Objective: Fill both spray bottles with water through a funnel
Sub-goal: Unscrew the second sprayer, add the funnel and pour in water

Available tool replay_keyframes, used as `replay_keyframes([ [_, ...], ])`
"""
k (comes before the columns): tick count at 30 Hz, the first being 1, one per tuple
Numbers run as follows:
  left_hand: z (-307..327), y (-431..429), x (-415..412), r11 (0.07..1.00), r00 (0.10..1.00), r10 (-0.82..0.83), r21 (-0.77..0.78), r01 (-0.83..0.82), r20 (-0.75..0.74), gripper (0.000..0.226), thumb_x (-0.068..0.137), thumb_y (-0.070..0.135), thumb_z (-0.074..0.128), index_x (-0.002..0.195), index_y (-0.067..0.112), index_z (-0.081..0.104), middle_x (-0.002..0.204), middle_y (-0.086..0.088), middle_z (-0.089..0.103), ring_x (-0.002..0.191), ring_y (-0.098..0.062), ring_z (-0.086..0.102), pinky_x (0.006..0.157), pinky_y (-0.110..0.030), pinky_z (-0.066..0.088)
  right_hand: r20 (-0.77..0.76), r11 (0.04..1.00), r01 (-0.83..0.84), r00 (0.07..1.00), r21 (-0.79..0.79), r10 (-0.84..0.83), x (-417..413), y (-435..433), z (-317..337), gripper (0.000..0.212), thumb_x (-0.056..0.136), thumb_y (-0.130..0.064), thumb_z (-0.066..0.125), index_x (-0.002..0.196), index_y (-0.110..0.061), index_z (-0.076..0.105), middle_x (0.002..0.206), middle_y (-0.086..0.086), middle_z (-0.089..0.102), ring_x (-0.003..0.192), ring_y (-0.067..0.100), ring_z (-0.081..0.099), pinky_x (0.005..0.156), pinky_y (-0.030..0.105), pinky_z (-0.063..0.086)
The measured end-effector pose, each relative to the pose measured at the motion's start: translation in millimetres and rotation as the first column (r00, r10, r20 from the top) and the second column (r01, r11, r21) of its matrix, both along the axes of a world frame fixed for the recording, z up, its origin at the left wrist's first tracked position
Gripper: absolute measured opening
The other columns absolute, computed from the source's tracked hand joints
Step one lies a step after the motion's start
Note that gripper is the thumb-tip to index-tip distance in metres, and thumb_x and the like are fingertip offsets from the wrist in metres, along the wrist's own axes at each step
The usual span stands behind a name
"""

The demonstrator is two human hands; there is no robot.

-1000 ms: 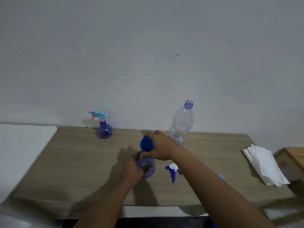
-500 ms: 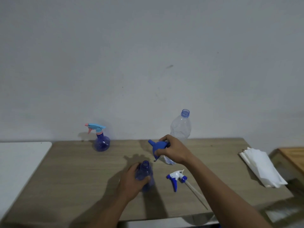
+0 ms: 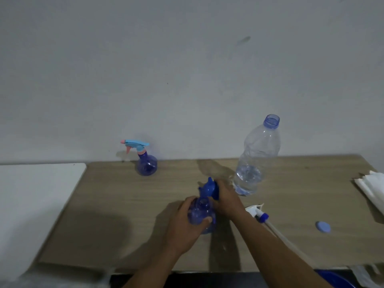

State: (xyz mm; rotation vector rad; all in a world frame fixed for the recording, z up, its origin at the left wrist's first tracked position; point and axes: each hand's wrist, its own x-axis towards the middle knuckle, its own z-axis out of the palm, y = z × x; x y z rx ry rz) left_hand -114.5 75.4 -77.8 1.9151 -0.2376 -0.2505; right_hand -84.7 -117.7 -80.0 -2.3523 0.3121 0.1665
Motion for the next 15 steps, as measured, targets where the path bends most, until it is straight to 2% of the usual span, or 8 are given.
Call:
replay_keyframes([
  [6,-1,1,2,1.0,1.0,-0.006,-0.021,0.007,0.01,0.058,0.07,0.036,0.086,0.12,0.038,0.059,0.117,0.009,0.07,0.107,-0.014,0.068,0.094,-0.049,0.055,-0.028,0.995,-0.076,0.997,-0.058,0.074,11,-9,-3,0.073,0.081,-0.027,0.074,0.145,-0.021,0.04,0.136,0.009,0.059,0.121,0.03,0.059,0.1,0.044,0.05],
  [8,2,2,0,1.0,1.0,-0.014,-0.023,0.014,0.005,0.059,0.07,0.036,0.087,0.121,0.036,0.059,0.117,0.01,0.069,0.106,-0.012,0.068,0.094,-0.048,0.055,-0.036,0.993,-0.085,0.996,-0.086,0.083,3,-14,4,0.065,0.086,-0.027,0.068,0.144,-0.024,0.041,0.137,0.006,0.059,0.12,0.028,0.059,0.099,0.042,0.05],
  [12,9,0,-2,1.0,1.0,-0.013,-0.026,0.013,0.008,0.055,0.067,0.032,0.085,0.116,0.041,0.06,0.112,0.012,0.071,0.101,-0.01,0.069,0.091,-0.048,0.056,-0.036,0.948,-0.143,0.99,-0.283,0.138,-33,-29,21,0.038,0.092,-0.016,0.057,0.13,-0.019,0.057,0.121,0.005,0.065,0.109,0.026,0.065,0.088,0.036,0.052],
  [15,12,-2,-4,0.999,1.0,-0.004,-0.039,0.003,-0.01,0.054,0.064,0.035,0.082,0.112,0.047,0.06,0.11,0.014,0.071,0.099,-0.01,0.069,0.091,-0.047,0.056,-0.064,0.886,-0.107,0.994,-0.452,0.087,-62,-46,23,0.039,0.094,-0.023,0.054,0.133,-0.02,0.054,0.131,0.007,0.059,0.117,0.03,0.06,0.09,0.04,0.052],
])
